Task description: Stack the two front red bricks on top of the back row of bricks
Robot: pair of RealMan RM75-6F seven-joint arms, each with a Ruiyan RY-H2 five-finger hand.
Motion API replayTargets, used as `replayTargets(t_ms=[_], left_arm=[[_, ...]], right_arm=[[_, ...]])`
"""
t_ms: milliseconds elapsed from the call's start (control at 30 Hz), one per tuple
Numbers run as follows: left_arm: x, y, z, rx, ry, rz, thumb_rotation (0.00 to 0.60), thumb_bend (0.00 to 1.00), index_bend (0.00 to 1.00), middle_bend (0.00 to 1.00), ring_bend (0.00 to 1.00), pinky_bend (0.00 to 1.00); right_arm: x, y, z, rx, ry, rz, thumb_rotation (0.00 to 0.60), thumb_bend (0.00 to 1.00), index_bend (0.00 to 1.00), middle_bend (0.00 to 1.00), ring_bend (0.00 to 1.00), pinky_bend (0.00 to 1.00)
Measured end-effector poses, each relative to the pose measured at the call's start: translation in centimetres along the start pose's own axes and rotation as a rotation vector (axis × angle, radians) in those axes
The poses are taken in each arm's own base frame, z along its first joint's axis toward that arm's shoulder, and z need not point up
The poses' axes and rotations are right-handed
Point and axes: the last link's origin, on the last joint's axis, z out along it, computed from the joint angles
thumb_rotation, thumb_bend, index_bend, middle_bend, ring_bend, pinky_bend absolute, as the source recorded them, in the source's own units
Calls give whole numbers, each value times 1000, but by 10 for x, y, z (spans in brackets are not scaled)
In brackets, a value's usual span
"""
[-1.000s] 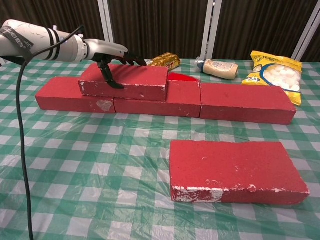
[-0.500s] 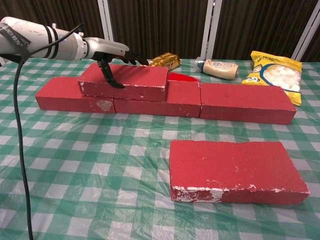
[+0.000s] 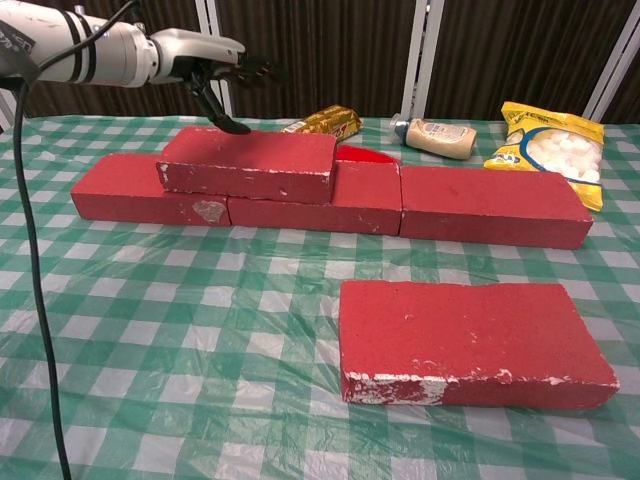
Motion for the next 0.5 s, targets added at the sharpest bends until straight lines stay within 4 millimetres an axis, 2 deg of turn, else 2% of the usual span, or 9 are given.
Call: replayTargets(t_ms=[133, 267, 367, 500], left_arm=[[4, -7, 0, 30, 21, -60, 579, 354, 0, 0, 4, 0], [6, -16, 4, 71, 37, -104, 435, 353, 0, 0, 46, 0], [8, -23, 8, 96, 62, -108, 380, 364, 0, 0, 79, 0], [5, -31, 16, 138, 75, -125, 231, 382, 0, 0, 137, 0]], right_arm=[[1, -2, -2, 15, 0, 5, 462, 46, 0, 0, 0, 0], [1, -3, -3, 22, 1, 7, 462, 46, 0, 0, 0, 0], [1, -2, -3, 19, 3, 7, 463, 45, 0, 0, 0, 0], [0, -1, -2, 12, 0, 4, 463, 46, 0, 0, 0, 0]])
